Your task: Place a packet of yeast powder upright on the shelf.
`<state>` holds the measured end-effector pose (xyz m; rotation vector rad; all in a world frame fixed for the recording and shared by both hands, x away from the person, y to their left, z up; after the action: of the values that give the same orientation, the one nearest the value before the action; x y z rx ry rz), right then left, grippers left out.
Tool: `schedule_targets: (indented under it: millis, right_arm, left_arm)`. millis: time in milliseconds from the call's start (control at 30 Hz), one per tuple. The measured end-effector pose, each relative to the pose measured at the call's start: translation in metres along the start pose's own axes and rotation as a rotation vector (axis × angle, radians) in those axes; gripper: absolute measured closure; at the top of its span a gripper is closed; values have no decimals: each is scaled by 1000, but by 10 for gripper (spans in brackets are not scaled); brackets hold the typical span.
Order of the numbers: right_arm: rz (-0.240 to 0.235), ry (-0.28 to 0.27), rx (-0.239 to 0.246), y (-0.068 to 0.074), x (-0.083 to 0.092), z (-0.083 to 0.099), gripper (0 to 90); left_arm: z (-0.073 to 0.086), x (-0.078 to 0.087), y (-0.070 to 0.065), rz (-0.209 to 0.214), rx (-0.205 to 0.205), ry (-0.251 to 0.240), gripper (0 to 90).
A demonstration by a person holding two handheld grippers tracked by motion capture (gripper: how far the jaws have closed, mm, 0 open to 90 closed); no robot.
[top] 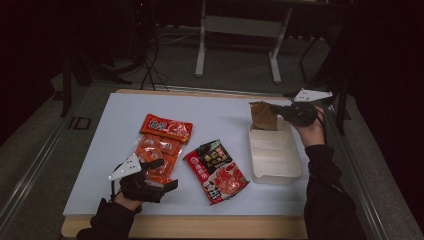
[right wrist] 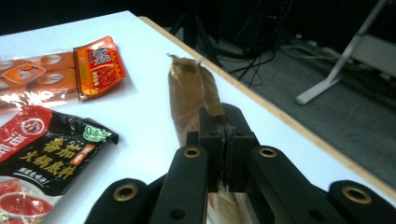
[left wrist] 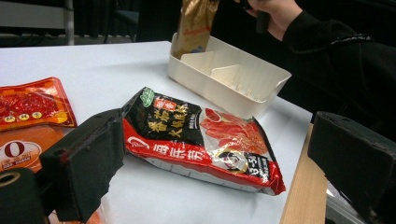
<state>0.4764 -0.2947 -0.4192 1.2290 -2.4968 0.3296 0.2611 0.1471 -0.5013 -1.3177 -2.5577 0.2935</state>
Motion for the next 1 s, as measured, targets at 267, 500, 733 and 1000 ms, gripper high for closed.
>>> schedule_targets:
  millis: [267, 500, 733, 1000]
  right_arm:
    - [54, -38, -80, -4, 14, -6, 690]
    - [68, -74, -60, 6, 33, -18, 674]
    - [80, -105, -67, 23, 48, -24, 617]
    - [113, -108, -120, 46, 64, -25, 449]
  left_arm:
    - [0, 0, -1, -2, -7, 2, 45]
    - [-2, -1, -3, 1, -5, 1, 45]
    - [-3, -4, -6, 0, -20, 12, 45]
    - [-8, -8, -9, -1, -81, 3, 51]
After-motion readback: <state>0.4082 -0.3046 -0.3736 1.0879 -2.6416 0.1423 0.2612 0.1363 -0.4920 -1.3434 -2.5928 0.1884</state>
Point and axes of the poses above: each handheld gripper's, and its own axes: x roughly backward along the jaws, z roughly out of its underside, y roughly to its left, the point moved 3 cm from there along -x, roughly forward along the jaws, and after that the axes turned 5 degrees about -y, right-handed, at the moved point
